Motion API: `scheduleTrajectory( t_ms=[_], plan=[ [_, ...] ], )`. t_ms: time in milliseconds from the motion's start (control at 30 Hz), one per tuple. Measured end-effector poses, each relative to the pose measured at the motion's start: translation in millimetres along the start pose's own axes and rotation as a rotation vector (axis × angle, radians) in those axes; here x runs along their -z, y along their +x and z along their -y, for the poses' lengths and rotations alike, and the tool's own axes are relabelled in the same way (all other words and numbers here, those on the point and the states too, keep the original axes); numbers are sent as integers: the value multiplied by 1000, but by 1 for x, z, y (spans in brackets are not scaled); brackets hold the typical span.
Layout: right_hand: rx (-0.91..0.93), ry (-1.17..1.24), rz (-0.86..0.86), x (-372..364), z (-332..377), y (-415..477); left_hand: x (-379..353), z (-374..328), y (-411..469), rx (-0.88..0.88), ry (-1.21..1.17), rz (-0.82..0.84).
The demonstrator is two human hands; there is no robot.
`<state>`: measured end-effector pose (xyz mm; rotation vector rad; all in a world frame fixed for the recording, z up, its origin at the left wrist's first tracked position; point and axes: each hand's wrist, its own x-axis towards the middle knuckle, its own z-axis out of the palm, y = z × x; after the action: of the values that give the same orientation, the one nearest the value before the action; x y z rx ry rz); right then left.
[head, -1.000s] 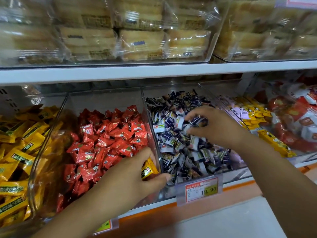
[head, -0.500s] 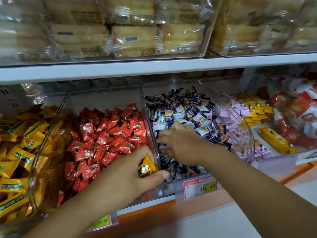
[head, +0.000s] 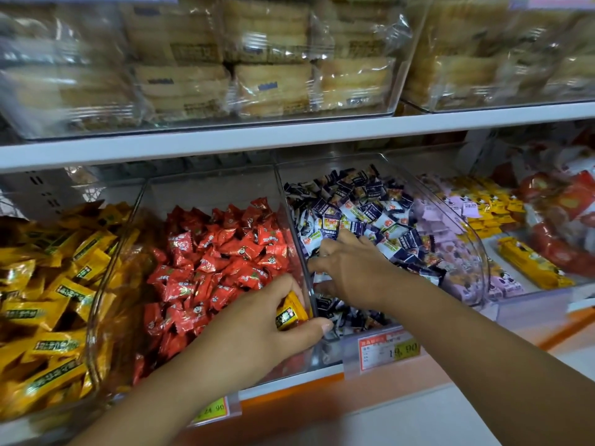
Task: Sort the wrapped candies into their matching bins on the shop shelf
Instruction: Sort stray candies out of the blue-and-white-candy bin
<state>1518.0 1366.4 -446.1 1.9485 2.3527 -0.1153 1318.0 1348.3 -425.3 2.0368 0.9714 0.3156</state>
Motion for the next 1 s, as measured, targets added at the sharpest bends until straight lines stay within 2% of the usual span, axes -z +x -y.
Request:
scheduleTrajectory(
  t_ms=[67,200,367,433,633,767,867,1000],
  plan=[
    [-21,71,35,2,-3,-2,0,0,0,-1,14,1],
    [-54,361,74,12,-14,-11,1,-1,1,9,23,12],
    [-83,674,-14,22,-24,-26,0,0,2,-7,21,7],
    [-121,705,-52,23,-22,-29,0,1,2,-14,25,1],
    [-57,629,-340,31,-13,-24,-1,2,1,-17,63,-3],
    [-43,834,-523,49,5,-18,-1,5,1,-24,101,-16],
    [-23,983,-491,54,22,-10,-2,5,1,-29,101,-29],
    [-28,953,-379,56,26,-4,-2,6,2,-42,93,-38]
  ],
)
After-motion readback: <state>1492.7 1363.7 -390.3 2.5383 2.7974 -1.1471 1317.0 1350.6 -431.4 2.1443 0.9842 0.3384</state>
